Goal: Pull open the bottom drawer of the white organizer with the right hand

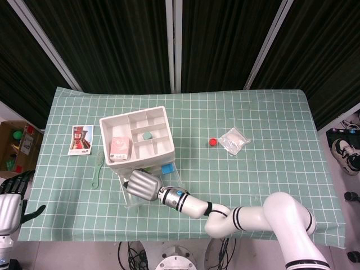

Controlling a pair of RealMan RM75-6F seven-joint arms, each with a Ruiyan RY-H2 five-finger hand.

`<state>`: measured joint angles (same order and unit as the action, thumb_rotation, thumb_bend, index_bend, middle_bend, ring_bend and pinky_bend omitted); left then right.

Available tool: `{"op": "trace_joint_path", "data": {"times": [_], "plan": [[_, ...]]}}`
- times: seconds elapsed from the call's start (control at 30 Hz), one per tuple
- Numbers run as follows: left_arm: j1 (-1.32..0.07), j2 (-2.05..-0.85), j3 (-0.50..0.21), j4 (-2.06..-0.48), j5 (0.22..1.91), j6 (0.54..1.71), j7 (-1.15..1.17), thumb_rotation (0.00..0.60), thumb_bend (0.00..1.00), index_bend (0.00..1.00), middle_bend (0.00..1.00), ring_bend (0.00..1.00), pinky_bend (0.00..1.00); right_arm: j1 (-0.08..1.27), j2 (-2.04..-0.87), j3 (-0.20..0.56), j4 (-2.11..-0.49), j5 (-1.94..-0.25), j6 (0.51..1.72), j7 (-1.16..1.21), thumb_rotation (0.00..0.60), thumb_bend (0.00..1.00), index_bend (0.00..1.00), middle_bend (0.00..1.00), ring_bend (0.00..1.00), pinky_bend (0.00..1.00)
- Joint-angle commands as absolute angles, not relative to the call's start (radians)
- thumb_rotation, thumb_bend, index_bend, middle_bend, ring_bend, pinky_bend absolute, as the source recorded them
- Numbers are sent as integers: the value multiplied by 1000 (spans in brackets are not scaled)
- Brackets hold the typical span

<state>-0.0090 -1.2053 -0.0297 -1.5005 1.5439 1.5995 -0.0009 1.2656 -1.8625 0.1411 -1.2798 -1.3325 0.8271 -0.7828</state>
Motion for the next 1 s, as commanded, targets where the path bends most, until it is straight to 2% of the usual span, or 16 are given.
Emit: {"op": "trace_joint_path", "data": {"times": [0.03, 0.2, 0.5, 0.63, 0.73, 0.87, 1.0], "plan": [[-9, -1205, -30, -1500, 1544, 1599, -1, 600, 105, 133, 162, 158, 186, 1262, -1865, 143, -1275, -1337, 828, -782, 600, 355, 557, 942, 936, 1000], [-8, -1204, -30, -1500, 1544, 1601, -3, 600, 103, 134, 162, 158, 186, 1248, -1852, 147, -1296, -1359, 853, -772, 600, 361, 642, 943, 936, 1000], [-15, -1194, -34, -1513, 1561, 1608, 5, 600, 104, 134, 162, 158, 186, 1144, -1689, 150, -1528, -1447, 1024, -732, 600, 365, 647, 943, 944, 1000], [-15, -1189, -31, -1524, 1567, 1608, 15, 600, 104, 134, 162, 158, 186, 1038, -1566, 87, -1674, -1517, 1136, -665, 600, 364, 646, 943, 943, 1000], [-16, -1185, -31, -1536, 1572, 1611, 25, 600, 104, 134, 162, 158, 186, 965, -1491, 12, -1732, -1589, 1201, -596, 600, 365, 645, 942, 943, 1000], [-18, -1181, -30, -1556, 1581, 1614, 41, 600, 104, 134, 162, 158, 186, 883, -1436, -85, -1733, -1672, 1254, -542, 600, 365, 644, 943, 944, 1000], [-20, -1180, -27, -1576, 1588, 1612, 59, 600, 104, 134, 162, 158, 186, 816, -1448, -157, -1670, -1730, 1280, -467, 600, 365, 641, 942, 944, 1000]]}}
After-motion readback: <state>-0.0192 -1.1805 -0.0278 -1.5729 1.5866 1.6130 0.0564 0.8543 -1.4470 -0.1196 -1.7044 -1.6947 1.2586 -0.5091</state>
